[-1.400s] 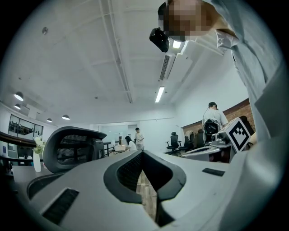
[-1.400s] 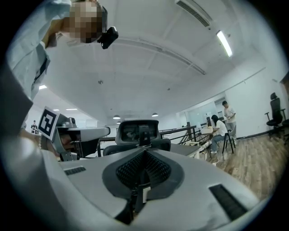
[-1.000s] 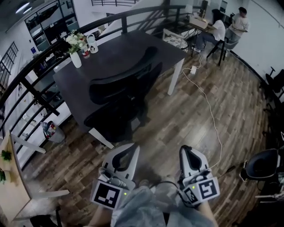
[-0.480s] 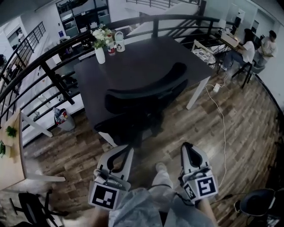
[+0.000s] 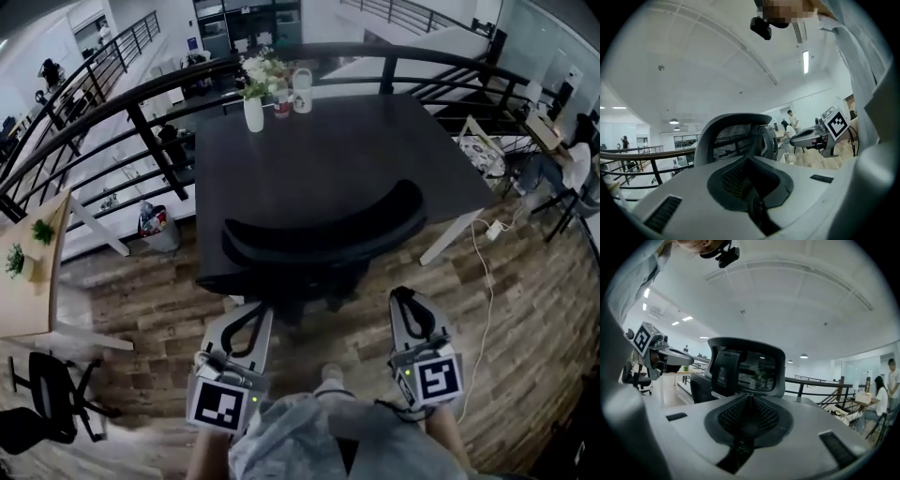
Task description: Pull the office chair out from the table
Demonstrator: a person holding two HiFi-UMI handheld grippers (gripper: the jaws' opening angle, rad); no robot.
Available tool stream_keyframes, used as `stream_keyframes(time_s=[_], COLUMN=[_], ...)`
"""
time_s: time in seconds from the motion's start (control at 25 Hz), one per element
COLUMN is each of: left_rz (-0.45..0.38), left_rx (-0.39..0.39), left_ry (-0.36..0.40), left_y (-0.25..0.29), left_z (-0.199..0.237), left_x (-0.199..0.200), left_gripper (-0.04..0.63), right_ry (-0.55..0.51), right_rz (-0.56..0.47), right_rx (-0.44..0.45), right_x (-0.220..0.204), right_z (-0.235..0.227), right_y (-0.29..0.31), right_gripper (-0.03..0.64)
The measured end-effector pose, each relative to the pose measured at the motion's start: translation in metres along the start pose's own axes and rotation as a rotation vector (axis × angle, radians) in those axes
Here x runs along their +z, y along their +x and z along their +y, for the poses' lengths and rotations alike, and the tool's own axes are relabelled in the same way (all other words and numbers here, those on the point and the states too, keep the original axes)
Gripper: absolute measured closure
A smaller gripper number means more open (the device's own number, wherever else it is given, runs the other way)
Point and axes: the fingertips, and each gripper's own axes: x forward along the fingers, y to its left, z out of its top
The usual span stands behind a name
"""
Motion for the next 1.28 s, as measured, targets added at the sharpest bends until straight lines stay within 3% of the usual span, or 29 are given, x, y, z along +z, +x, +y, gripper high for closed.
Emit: stream_keyframes(time_s=[0.2, 0.32, 0.56, 0.88, 1.08, 1.28], left_rz=[0.102, 0.194, 0.374, 0.575, 0.718, 0.783], left_rx=[0.074, 0.093, 0.082, 0.092, 0.073, 0.067], left_ry=[0.052, 0.136, 0.394, 0.645, 0.765, 0.788], left_y=[0.013, 0.015, 0.023, 0.027, 0.032, 0.038], left_z=[0.016, 0.022, 0.035, 0.053, 0.068, 0.077], left_x=[-0.016, -0.028, -0.062, -0.079, -0.097, -0.107], left_gripper=[0.600, 0.532, 0.423, 0.374, 0.357, 0.356], right_ry=[-0.170, -0.314, -0.619, -0.906, -0.999, -1.038], right_rz=[0.054, 0.094, 0.129, 0.187, 0.217, 0.214], right_rx=[0.080, 0.104, 0.174, 0.253, 0.323, 0.356], right_x=[-0.010, -0.015, -0.023, -0.037, -0.046, -0.053], right_z=[-0.029, -0.044, -0.058, -0.073, -0.072, -0.070], right_y=[0.034, 0.048, 0.080, 0.103, 0.115, 0.119], right_gripper=[0.548, 0.490, 0.402, 0.362, 0.360, 0.360])
